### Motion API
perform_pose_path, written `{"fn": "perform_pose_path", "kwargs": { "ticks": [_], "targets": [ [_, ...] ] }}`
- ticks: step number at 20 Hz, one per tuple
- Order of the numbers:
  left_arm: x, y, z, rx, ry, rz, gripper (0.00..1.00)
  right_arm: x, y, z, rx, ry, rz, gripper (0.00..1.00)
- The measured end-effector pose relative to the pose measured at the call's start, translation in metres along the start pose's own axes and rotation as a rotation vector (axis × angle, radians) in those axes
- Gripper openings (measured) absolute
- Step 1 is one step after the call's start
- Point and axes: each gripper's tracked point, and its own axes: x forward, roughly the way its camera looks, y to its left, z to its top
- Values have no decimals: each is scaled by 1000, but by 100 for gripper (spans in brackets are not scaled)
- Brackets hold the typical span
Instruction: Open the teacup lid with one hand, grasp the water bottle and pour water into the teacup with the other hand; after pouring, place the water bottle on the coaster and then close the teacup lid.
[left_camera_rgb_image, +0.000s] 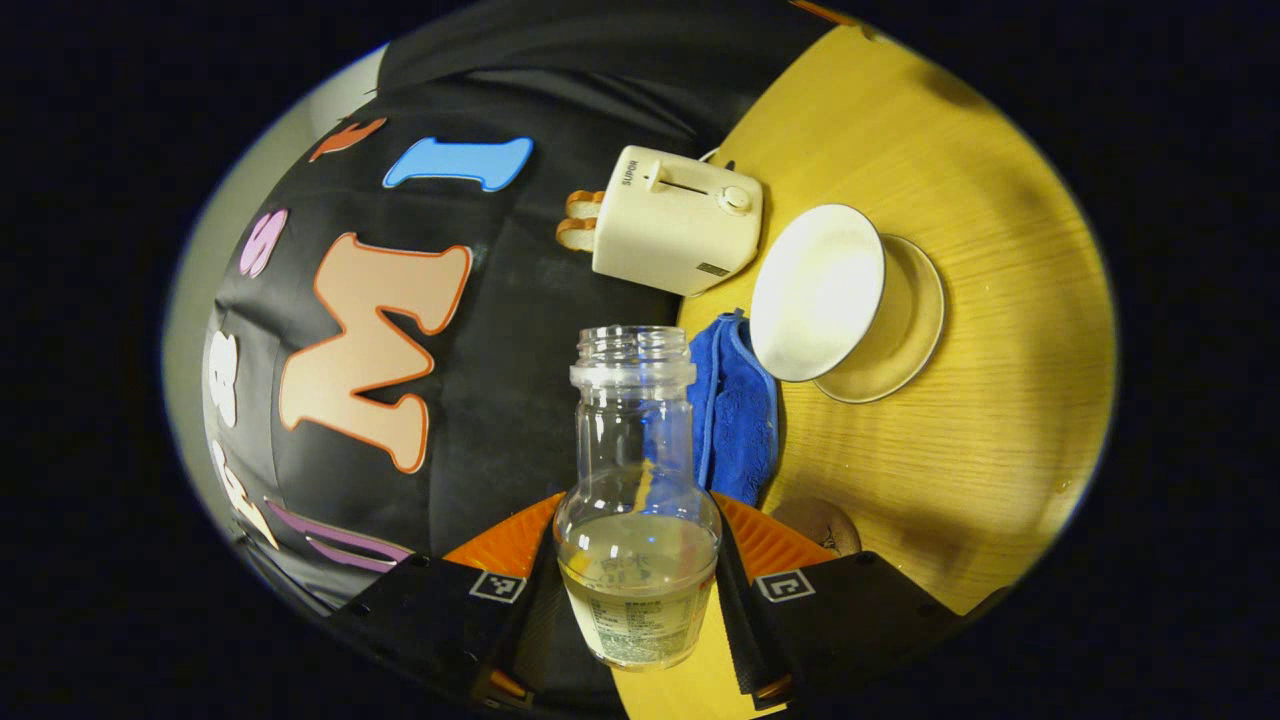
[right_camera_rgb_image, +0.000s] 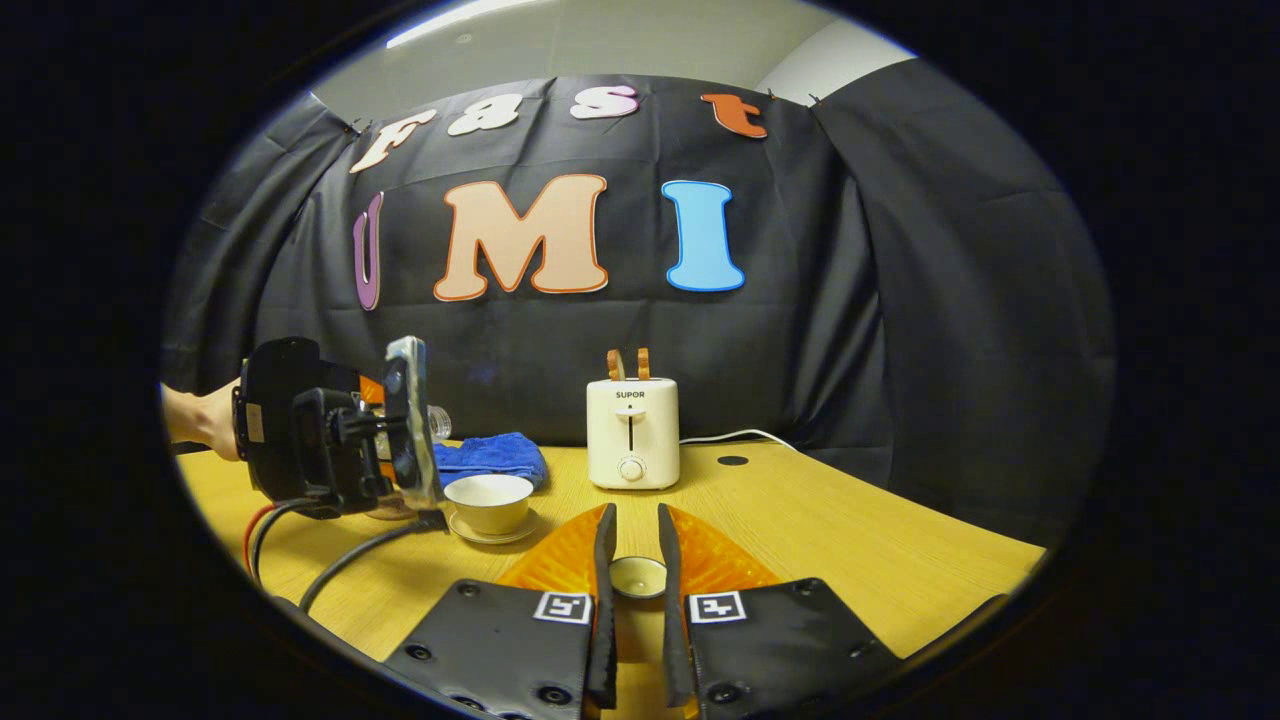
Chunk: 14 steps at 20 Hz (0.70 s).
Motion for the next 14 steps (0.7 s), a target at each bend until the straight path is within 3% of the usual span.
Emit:
{"fn": "perform_pose_path", "kwargs": {
  "ticks": [6, 14],
  "targets": [
    [-1, -18, 4, 207, 32, -36, 68, 0, -1, -1, -1, 1, 3, 21],
    [-2, -24, 0, 358, 66, -59, 67, 0, -1, -1, 0, 1, 3, 21]
  ]
}}
